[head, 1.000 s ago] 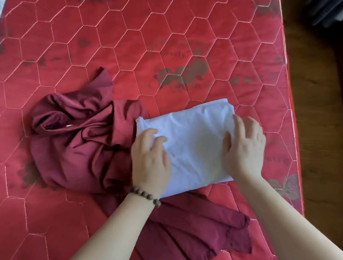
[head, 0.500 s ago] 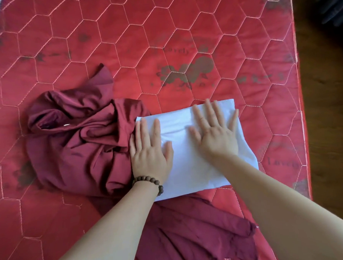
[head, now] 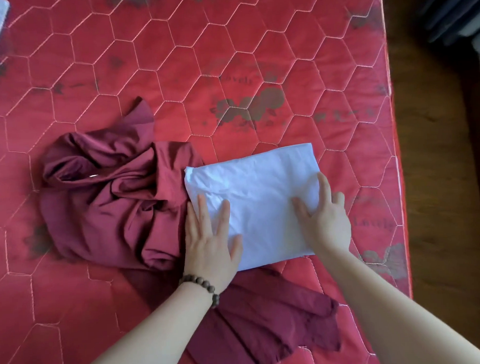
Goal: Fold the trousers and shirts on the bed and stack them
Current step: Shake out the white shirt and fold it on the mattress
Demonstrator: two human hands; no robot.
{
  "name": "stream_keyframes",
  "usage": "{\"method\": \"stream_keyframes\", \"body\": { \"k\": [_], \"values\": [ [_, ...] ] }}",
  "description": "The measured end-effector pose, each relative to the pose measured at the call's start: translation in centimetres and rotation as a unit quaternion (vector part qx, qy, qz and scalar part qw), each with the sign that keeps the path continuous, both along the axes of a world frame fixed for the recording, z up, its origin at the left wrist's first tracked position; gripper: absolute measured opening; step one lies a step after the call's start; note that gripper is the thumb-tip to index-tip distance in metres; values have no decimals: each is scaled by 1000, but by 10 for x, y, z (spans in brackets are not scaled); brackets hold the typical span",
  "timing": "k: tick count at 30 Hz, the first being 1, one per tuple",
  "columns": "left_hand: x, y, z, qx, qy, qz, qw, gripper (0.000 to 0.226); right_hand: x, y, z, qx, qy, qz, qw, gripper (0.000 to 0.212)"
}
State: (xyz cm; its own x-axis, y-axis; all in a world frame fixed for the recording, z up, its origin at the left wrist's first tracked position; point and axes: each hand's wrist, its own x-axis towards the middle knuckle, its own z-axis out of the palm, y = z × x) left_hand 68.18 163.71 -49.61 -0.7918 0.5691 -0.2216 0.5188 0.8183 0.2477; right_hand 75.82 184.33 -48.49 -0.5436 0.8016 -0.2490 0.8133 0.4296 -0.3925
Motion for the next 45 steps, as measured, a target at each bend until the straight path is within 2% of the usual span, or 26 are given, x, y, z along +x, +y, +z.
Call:
{"method": "stream_keyframes", "body": {
  "k": [3,6,8,13,17,20,23,25,27,31,35,40,45],
  "values": [
    [4,5,1,-27,11,-26,999,77,5,1,0,-50,38,3,998,61],
    [1,24,6,-32,9,-59,998,75,15,16,2,-17,75,7,997,52],
    [-1,47,5,-17,-10,-84,996,71,25,34,3,10,88,-24,996,48],
    [3,109,3,45,-47,-109,992,68,65,79,3,24,56,-105,993,45],
    [18,117,2,21,-39,-120,992,71,83,81,7,35,44,-129,990,43],
    [17,118,6,3,26,-109,994,68,82,76,12,159,43,-61,984,41],
    [3,135,5,55,83,-127,987,64,61,73,11,232,66,98,965,44],
    [-4,148,0,64,80,-186,977,66,44,67,4,209,27,208,955,47],
    [-10,154,-10,28,71,-230,970,67,36,65,-8,166,-39,255,952,51],
    [-20,149,-25,-3,97,-229,968,76,35,72,-25,154,-86,204,963,57],
    [-18,146,-28,13,84,-178,980,80,40,70,-21,145,-65,166,973,59],
    [-10,134,-26,13,50,-102,993,88,87,68,-12,118,-66,144,980,65],
    [-7,125,-28,14,77,-99,992,95,99,69,-15,67,-45,114,990,71]
  ]
}}
